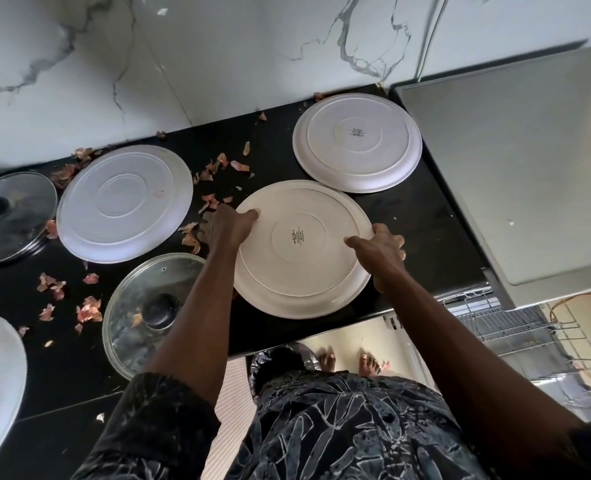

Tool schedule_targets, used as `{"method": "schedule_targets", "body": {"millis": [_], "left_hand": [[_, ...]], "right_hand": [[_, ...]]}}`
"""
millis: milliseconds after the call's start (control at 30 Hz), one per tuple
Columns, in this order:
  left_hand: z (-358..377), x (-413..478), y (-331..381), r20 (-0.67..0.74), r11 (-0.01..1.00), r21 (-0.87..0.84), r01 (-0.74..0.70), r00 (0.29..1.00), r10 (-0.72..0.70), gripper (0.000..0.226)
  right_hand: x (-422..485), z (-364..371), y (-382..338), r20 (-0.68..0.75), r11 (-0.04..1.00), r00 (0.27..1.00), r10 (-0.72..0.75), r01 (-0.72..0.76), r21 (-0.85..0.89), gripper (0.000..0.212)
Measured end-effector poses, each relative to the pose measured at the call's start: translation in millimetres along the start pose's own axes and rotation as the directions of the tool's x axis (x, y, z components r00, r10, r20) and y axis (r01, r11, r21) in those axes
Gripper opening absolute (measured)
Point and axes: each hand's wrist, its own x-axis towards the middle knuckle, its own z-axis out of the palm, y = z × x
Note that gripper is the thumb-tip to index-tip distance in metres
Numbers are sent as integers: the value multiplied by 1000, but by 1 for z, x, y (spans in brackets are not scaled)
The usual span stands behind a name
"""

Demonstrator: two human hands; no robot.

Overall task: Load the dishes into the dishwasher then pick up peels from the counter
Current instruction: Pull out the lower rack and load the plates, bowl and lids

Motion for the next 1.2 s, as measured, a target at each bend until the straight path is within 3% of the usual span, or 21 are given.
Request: {"method": "schedule_targets", "body": {"millis": [300, 567, 667, 833, 933, 1033, 1200], "left_hand": [[-16, -2, -1, -51, 999, -15, -48, 998, 47, 80], [-16, -12, -7, -73, 992, -96, -87, 994, 80, 81], [-8, -14, -1, -48, 979, -143, -143, 989, 137, 88], [17, -29, 29, 4, 960, -160, -229, 972, 233, 74], [35, -40, 50, 76, 940, -176, -291, 948, 308, 74], [52, -56, 70, 142, 905, -199, -377, 902, 407, 60], [82, -79, 105, 224, 848, -211, -486, 820, 526, 51]], "right_hand": [[0, -1, 16, 83, 999, 997, 4, -8, 46, 69], [6, -12, 27, 77, 972, 997, 10, -27, 234, 72], [1, -24, 27, 17, 971, 1000, -13, 8, 239, 63], [-8, -50, 43, -125, 987, 989, -79, 95, 128, 79], [-16, -74, 59, -203, 991, 976, -84, 103, 86, 71], [-19, -100, 81, -283, 992, 957, -62, 90, 88, 55], [-31, -140, 119, -396, 984, 918, -3, 72, 160, 54]]}}
